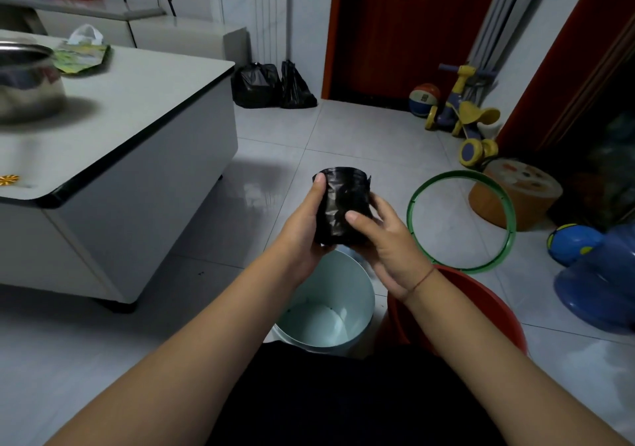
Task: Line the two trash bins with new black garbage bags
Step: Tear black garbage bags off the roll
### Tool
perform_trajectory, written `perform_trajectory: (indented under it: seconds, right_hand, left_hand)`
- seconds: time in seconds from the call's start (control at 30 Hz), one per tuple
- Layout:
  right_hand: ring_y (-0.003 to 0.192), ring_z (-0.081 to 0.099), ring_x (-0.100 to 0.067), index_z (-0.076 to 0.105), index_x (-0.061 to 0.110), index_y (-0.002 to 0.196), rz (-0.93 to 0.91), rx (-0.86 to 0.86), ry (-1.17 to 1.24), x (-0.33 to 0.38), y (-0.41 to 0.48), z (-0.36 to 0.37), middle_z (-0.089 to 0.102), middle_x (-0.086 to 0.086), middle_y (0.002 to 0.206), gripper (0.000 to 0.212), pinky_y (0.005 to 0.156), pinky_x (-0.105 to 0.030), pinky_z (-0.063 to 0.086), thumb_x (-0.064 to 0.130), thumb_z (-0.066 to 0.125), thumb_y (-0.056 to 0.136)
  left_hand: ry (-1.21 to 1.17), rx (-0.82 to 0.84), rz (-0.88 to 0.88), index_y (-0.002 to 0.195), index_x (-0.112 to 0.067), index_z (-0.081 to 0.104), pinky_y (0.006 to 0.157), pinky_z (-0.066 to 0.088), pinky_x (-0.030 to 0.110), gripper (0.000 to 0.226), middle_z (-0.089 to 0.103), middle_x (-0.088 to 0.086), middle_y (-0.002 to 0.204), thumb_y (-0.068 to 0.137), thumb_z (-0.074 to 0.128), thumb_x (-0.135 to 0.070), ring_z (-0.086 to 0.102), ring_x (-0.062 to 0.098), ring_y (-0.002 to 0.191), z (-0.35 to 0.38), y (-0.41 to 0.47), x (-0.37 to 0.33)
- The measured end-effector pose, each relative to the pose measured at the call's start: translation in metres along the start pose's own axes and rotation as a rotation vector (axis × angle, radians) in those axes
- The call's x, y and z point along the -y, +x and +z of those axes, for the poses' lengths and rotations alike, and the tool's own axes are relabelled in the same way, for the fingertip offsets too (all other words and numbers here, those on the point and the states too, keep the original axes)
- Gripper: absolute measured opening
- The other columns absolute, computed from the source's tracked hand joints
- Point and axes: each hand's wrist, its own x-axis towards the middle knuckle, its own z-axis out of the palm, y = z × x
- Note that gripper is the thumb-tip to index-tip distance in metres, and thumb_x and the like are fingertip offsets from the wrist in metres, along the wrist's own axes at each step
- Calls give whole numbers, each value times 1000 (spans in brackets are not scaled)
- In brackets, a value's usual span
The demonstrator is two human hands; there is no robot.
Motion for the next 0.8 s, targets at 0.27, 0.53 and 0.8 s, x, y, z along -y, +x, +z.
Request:
perform_trajectory:
  seconds: [0.27,0.53,0.8]
  right_hand:
    - [122,50,-14,46,22,133,-206,-108,-612,8,-2,2,49,-3,134,50,101,-25,43,19,65,87]
    - [117,50,-13,46,29,127,-313,-28,-809,10,-6,4,46,-2,130,64,104,-27,43,12,76,73]
    - [89,58,-17,55,22,82,-263,-228,-470,13,-2,1,63,1,89,26,85,-36,51,-1,48,90]
  left_hand:
    - [-126,3,-95,114,-16,65,95,50,42,47,71,10,107,88,52,-53,67,25,99,0,-1,3]
    - [-100,62,-102,123,-18,62,95,49,41,50,69,9,116,91,47,-54,64,24,109,3,-4,-1]
    - [-68,-11,-158,105,-22,68,92,48,48,51,72,7,103,79,55,-64,64,27,106,-3,0,6]
